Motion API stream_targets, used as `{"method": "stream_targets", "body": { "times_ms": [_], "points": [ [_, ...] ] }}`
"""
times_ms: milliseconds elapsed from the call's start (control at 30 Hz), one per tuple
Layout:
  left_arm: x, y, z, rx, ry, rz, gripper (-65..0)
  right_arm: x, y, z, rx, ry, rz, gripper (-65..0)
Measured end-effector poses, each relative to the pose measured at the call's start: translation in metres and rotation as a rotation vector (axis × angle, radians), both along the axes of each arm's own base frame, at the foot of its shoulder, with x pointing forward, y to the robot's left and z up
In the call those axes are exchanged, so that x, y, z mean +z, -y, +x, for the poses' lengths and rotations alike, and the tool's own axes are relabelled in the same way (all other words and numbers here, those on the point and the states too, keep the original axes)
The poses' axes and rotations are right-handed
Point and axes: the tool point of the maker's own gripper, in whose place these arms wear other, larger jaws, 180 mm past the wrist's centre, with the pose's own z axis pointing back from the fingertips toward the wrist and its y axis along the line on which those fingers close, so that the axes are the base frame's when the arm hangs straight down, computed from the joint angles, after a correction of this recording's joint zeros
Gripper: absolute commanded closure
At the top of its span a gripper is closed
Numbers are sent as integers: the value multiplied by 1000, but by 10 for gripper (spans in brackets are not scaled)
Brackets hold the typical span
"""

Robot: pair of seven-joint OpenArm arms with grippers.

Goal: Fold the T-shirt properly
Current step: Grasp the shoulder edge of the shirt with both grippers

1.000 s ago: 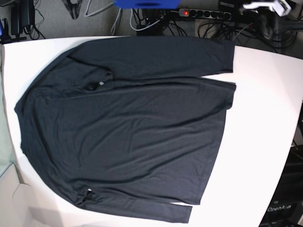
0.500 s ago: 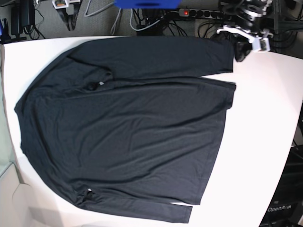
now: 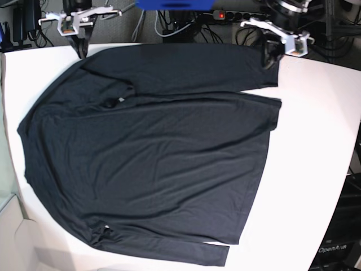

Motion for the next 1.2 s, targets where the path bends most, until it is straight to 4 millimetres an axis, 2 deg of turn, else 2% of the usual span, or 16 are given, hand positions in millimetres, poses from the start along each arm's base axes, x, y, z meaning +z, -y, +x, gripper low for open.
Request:
{"method": "stream_targets", "body": {
  "times_ms": [100, 267, 367, 567, 667, 833, 1000, 1200],
  "points": [
    [-10, -16, -10, 40, -39, 17, -63, -2, 0, 3, -3, -7, 0, 0],
    [-30, -30, -26, 93, -95, 2, -251, -1, -5, 9, 21, 1, 19, 0],
    [-29, -31, -27, 124, -77, -46, -256, -2, -18, 9, 82, -6, 61, 0],
    [-26, -41, -27, 167, -60, -55, -256, -3, -19, 9, 86, -6, 66, 0],
    [-35, -39, -23, 174, -63, -86, -257, -3, -19, 9, 86, -6, 66, 0],
    [-61, -37, -34, 203, -129, -125, -257, -3, -19, 9, 85, -6, 64, 0],
    [-60, -37, -33, 204, -123, -129, -257, -3, -18, 9, 86, -7, 63, 0],
    [-60, -38, -34, 208, -124, -125, -257, 2, -10, 19, 144, 16, 19, 0]
  ]
}}
